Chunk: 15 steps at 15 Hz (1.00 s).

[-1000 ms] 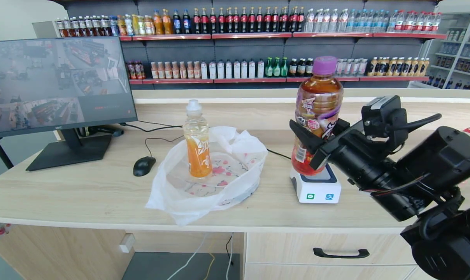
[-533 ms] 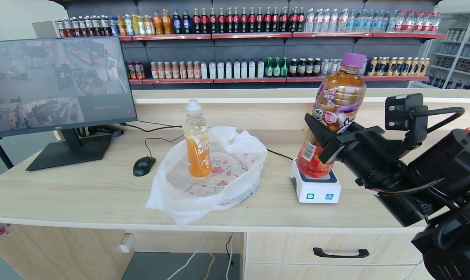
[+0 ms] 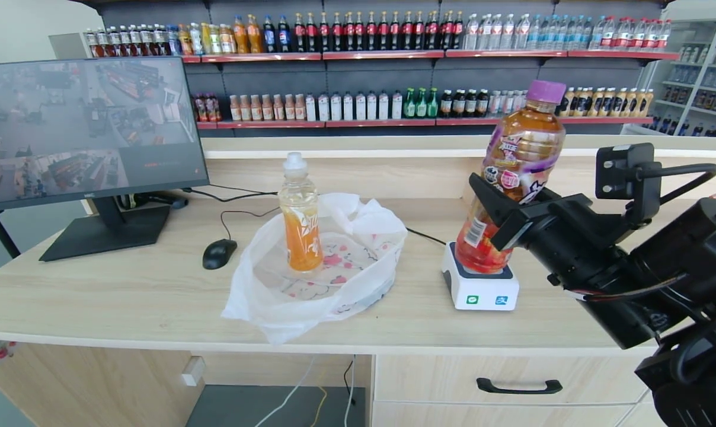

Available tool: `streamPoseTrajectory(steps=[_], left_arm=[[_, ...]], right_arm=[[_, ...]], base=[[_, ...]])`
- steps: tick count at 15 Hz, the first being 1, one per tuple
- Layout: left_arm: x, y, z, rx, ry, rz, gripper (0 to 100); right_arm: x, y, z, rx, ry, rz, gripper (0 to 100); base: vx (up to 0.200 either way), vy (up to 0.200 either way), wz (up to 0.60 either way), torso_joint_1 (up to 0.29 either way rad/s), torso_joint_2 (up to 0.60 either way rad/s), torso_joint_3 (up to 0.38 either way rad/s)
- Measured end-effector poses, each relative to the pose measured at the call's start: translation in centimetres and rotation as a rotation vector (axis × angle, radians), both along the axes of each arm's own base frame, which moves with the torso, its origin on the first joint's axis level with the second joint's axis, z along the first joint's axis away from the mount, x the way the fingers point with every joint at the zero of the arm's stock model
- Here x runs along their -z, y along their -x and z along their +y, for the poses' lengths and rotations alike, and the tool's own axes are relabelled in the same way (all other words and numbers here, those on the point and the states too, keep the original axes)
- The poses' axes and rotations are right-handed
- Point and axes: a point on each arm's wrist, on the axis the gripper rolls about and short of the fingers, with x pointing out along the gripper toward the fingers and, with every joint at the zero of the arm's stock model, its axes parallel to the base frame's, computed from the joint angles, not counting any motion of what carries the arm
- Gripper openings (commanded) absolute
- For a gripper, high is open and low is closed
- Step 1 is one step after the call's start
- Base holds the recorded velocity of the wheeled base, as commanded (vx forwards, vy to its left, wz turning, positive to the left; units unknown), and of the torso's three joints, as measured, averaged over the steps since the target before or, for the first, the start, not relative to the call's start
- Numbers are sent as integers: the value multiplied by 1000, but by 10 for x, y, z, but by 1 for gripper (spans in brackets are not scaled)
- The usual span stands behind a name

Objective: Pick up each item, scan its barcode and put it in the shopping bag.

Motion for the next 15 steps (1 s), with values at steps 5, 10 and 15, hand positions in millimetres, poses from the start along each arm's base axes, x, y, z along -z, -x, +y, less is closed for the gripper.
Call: streamPoseTrajectory(steps=[5,10,15], left_arm=[[0,0,0,0,3,-1,100],[0,0,0,0,1,-1,100],[0,0,0,0,0,0,100]], right_arm=[[-1,-4,2,-1,-6,-8,0],[1,-13,6,3,-4,-9,0],[3,-42,11,34,-8,-27,0]], base=[[0,200,0,1,3,4],[0,80,0,1,0,0],[0,0,0,0,0,0]])
